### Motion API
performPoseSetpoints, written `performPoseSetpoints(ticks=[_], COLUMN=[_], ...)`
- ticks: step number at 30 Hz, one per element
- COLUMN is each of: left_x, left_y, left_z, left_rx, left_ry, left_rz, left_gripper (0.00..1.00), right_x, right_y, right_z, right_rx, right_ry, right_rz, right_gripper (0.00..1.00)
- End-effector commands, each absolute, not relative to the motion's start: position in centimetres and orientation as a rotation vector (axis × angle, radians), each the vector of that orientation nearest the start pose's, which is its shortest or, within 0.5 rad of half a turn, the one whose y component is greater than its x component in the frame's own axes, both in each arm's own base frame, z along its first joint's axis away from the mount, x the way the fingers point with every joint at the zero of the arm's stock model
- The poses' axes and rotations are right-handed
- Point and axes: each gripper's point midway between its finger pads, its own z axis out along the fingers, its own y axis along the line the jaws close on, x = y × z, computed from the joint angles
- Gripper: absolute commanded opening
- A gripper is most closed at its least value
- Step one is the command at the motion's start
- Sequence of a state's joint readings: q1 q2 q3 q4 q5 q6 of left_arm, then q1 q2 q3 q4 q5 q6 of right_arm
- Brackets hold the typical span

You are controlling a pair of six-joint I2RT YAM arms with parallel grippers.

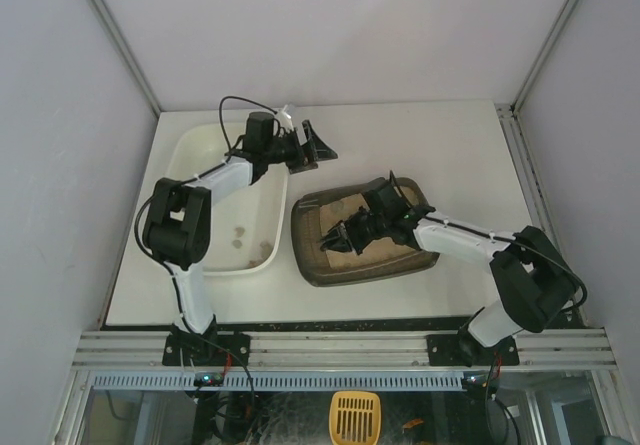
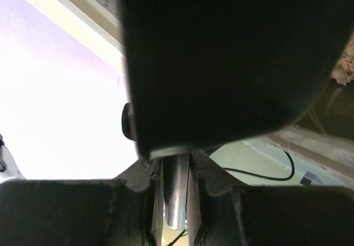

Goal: Clean the litter box

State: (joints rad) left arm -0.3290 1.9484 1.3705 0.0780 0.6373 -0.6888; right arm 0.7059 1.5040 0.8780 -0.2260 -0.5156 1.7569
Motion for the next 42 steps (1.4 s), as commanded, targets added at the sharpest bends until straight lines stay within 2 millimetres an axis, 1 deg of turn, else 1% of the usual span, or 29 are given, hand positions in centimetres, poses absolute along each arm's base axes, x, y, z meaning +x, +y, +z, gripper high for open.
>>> performPoseSetpoints(ticks=[1, 8, 12, 19, 21, 25, 27, 32, 33, 42], left_x=[44.4, 44.0, 43.8, 43.2, 43.1, 42.8, 42.5, 42.1, 42.0, 41.3], left_y=[-28.1, -27.7, -27.5, -27.0, -26.9, -26.8, -26.7, -26.5, -26.4, -26.1], left_z=[17.5, 17.1, 17.0, 16.6, 16.4, 16.1, 15.9, 15.5, 15.4, 14.1], left_rx=[0.030, 0.022, 0.021, 0.043, 0.044, 0.043, 0.045, 0.043, 0.069, 0.077], left_ry=[2.153, 2.166, 2.168, 2.181, 2.187, 2.198, 2.203, 2.218, 2.215, 2.247], left_rz=[-1.349, -1.356, -1.348, -1.321, -1.316, -1.313, -1.309, -1.300, -1.287, -1.270], left_gripper=[1.00, 1.00, 1.00, 1.00, 1.00, 1.00, 1.00, 1.00, 1.00, 1.00], right_x=[22.7, 23.9, 24.7, 24.9, 24.6, 23.9, 23.2, 22.1, 21.9, 20.3], right_y=[35.3, 36.5, 36.1, 35.3, 35.4, 36.0, 36.1, 35.6, 35.5, 33.9], right_z=[14.3, 13.4, 12.6, 11.6, 11.4, 11.2, 10.4, 8.5, 8.4, 7.3], right_rx=[1.254, 1.212, 1.146, 1.014, 0.951, 0.833, 0.800, 0.766, 0.752, 0.536], right_ry=[2.733, 2.708, 2.654, 2.498, 2.491, 2.457, 2.481, 2.525, 2.531, 2.616], right_rz=[1.497, 1.556, 1.551, 1.677, 1.708, 1.830, 1.848, 1.844, 1.844, 1.746], right_gripper=[0.00, 0.00, 0.00, 0.00, 0.00, 0.00, 0.00, 0.00, 0.00, 0.00])
